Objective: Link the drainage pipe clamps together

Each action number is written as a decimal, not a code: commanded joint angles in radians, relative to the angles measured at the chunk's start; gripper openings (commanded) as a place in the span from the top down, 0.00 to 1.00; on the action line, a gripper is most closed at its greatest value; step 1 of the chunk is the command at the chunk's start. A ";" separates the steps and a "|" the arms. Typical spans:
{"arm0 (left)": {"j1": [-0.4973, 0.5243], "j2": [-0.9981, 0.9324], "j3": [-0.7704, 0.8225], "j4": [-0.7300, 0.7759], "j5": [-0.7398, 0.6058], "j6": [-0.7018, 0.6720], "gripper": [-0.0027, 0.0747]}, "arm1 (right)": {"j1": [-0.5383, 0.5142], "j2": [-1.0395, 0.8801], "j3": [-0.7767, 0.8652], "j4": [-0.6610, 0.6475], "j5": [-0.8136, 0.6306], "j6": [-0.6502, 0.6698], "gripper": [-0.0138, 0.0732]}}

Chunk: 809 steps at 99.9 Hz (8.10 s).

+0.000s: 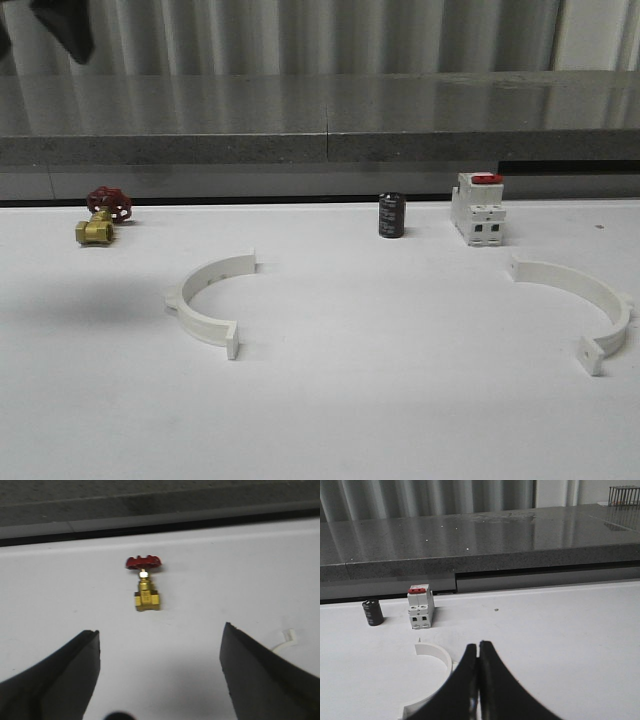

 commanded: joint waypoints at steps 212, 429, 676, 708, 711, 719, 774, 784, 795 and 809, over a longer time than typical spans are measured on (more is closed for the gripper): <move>0.198 -1.126 0.847 -0.473 -0.280 0.475 0.99 | -0.006 0.687 -0.703 0.038 0.653 0.022 0.92; 0.198 -1.126 0.847 -0.473 -0.280 0.475 0.99 | 0.094 1.823 -1.121 0.074 0.444 -0.066 0.26; 0.198 -1.126 0.847 -0.473 -0.282 0.475 0.99 | 0.712 2.167 -1.793 -0.226 0.811 0.657 0.73; 0.198 -1.126 0.847 -0.473 -0.284 0.475 0.99 | 0.714 2.167 -1.793 -0.205 0.799 0.661 0.73; 0.198 -1.126 0.847 -0.473 -0.284 0.475 0.99 | 0.714 2.167 -1.793 -0.202 0.794 0.661 0.73; 0.198 -1.126 0.847 -0.473 -0.284 0.475 0.99 | 0.714 2.167 -1.793 -0.195 0.784 0.661 0.73; 0.198 -1.126 0.847 -0.473 -0.284 0.475 0.99 | 0.714 2.167 -1.793 -0.172 0.787 0.662 0.72; 0.198 -1.126 0.847 -0.473 -0.284 0.475 0.99 | 0.714 2.167 -1.793 -0.164 0.787 0.662 0.67; 0.198 -1.126 0.847 -0.473 -0.284 0.475 0.99 | 0.714 2.167 -1.793 -0.163 0.785 0.661 0.52; 0.198 -1.126 0.847 -0.473 -0.284 0.475 0.99 | 0.714 2.167 -1.793 -0.163 0.786 0.661 0.31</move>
